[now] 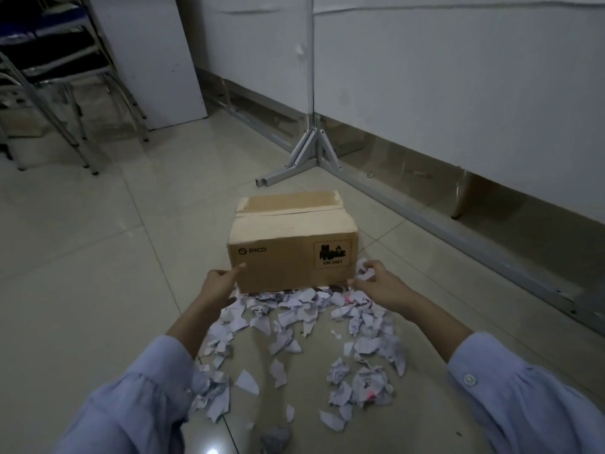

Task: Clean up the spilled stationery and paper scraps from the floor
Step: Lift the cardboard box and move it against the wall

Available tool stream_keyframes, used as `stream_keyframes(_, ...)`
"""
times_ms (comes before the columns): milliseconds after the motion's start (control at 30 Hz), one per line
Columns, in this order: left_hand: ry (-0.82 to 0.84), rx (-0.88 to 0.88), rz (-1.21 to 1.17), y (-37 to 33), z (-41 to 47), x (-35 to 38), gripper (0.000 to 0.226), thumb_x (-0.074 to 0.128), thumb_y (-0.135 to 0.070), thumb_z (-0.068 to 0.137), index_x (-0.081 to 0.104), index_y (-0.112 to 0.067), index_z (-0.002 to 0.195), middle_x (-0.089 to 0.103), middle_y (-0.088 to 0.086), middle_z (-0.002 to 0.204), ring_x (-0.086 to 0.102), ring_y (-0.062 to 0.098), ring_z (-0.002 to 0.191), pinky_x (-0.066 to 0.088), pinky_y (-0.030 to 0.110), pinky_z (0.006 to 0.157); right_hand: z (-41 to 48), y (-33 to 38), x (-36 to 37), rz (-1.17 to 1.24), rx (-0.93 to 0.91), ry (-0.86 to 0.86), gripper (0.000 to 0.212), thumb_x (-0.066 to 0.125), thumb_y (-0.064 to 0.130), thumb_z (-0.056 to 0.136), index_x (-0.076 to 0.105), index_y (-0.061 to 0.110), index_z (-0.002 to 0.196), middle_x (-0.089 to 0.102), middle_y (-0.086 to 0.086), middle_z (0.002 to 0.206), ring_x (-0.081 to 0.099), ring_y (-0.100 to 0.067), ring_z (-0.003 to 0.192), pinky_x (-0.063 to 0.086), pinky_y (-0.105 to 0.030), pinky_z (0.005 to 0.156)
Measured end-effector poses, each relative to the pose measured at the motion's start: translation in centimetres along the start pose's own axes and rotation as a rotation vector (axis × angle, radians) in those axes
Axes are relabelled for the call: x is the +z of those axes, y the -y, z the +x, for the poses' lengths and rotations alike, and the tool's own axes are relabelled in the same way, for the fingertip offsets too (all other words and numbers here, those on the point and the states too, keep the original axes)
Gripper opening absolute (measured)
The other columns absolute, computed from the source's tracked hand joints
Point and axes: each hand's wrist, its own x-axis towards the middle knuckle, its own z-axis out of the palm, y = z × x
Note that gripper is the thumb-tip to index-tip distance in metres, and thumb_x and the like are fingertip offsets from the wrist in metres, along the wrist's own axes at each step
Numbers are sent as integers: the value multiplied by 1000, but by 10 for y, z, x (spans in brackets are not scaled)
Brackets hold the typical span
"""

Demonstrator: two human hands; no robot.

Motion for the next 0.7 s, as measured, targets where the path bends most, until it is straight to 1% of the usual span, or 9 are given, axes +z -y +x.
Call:
stream_keyframes(67, -5, -85, -106, 4, 11, -5, 47, 57, -43, 90, 52, -1, 111, 48, 13, 114, 48, 28, 104, 45, 38, 84, 10, 3, 0, 143, 106, -8, 74, 56, 52, 90, 22, 20, 148, 39, -12, 147, 49, -29, 122, 37, -31, 84)
stream_keyframes(100, 5, -125, -138, 6, 15, -6, 58, 56, -46, 90, 46, -1, 126, 47, 15, 124, 48, 30, 108, 46, 40, 87, 11, 3, -1, 193, 150, -15, 75, 53, 55, 90, 21, 20, 148, 38, -13, 147, 49, -30, 118, 38, -34, 84)
stream_keyframes(167, 21, -184, -203, 8, 25, -11, 70, 51, -52, 89, 38, -4, 137, 43, 17, 137, 48, 34, 117, 45, 43, 94, 21, 5, -1, 295, 219, -18, 74, 49, 58, 90, 24, 18, 146, 39, -14, 145, 50, -30, 110, 40, -37, 84)
stream_keyframes(267, 60, -276, -311, 14, 52, -13, 77, 49, -60, 87, 36, -4, 140, 43, 18, 139, 44, 36, 125, 42, 47, 100, 34, 8, -2, 473, 240, -29, 65, 44, 52, 95, 35, 8, 142, 47, -14, 128, 52, -29, 98, 43, -37, 83)
stream_keyframes(367, 98, -347, -369, 21, 75, -12, 85, 47, -69, 82, 39, -5, 137, 49, 17, 125, 48, 35, 114, 42, 47, 95, 54, 5, 0, 609, 331, -25, 80, 43, 66, 87, 29, 16, 148, 34, -17, 149, 37, -42, 131, 33, -54, 105)
stream_keyframes(467, 158, -411, -377, 29, 99, -12, 96, 47, -78, 75, 40, -5, 137, 49, 17, 125, 47, 35, 116, 42, 48, 99, 66, 9, 7, 730, 397, -6, 83, 37, 69, 86, 32, 13, 147, 36, -17, 146, 28, -45, 137, 24, -58, 109)
stream_keyframes(567, 229, -451, -358, 33, 118, -13, 106, 48, -86, 64, 41, -8, 135, 51, 16, 123, 48, 37, 117, 40, 51, 103, 84, 10, 11, 793, 420, -21, 99, 41, 79, 74, 24, 19, 151, 29, -12, 151, 21, -45, 140, 21, -64, 110)
stream_keyframes(667, 264, -473, -324, 37, 130, -16, 114, 49, -91, 54, 43, -10, 134, 53, 15, 122, 51, 38, 113, 42, 52, 101, 91, 19, 17, 857, 404, -16, 73, 29, 69, 89, 42, 13, 134, 53, -14, 120, 32, -39, 134, 30, -57, 101)
stream_keyframes(700, 278, -475, -309, 37, 131, -17, 116, 49, -92, 52, 43, -11, 134, 54, 15, 123, 52, 39, 113, 43, 52, 100, 94, 22, 19, 874, 406, -23, 75, 30, 70, 88, 40, 16, 140, 53, -14, 121, 32, -40, 135, 30, -58, 100)
